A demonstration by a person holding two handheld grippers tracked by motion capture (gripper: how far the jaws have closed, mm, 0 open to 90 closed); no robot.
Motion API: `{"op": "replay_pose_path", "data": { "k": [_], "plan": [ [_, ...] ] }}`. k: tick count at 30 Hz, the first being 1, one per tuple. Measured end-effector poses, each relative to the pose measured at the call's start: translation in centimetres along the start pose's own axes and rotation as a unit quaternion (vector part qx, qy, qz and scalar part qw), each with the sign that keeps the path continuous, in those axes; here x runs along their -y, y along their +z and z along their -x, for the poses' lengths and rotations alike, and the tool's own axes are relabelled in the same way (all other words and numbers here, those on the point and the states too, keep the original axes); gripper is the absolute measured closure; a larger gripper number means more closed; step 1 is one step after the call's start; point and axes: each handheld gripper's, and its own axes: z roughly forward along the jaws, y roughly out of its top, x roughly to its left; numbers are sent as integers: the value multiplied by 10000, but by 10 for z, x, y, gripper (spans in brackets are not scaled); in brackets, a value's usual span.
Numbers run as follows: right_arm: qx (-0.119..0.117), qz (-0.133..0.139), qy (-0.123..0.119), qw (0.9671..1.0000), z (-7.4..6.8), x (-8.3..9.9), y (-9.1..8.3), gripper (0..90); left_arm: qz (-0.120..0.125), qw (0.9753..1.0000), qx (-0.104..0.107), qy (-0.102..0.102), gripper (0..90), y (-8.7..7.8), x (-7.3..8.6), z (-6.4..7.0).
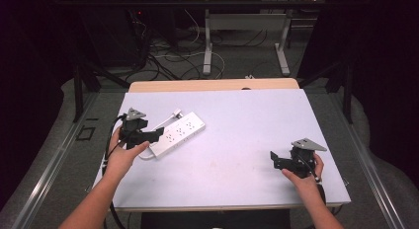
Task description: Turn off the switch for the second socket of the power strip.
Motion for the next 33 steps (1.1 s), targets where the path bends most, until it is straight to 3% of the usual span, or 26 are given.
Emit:
{"op": "replay_pose_path", "data": {
  "k": [11,23,26,33],
  "plan": [
    [-38,-19,-24,10000,1,0,0,63,-85,9992,78,-385,334,10,-22,-6],
    [-41,-22,-23,10000,2,1,1,69,-229,9982,62,-552,405,22,-38,-11],
    [-46,-24,-2,10000,2,1,1,70,-268,9968,74,-747,408,27,-40,-12],
    [-77,-29,-36,10000,2,1,1,72,-499,9951,-18,-856,449,43,-42,-16]
  ]
}}
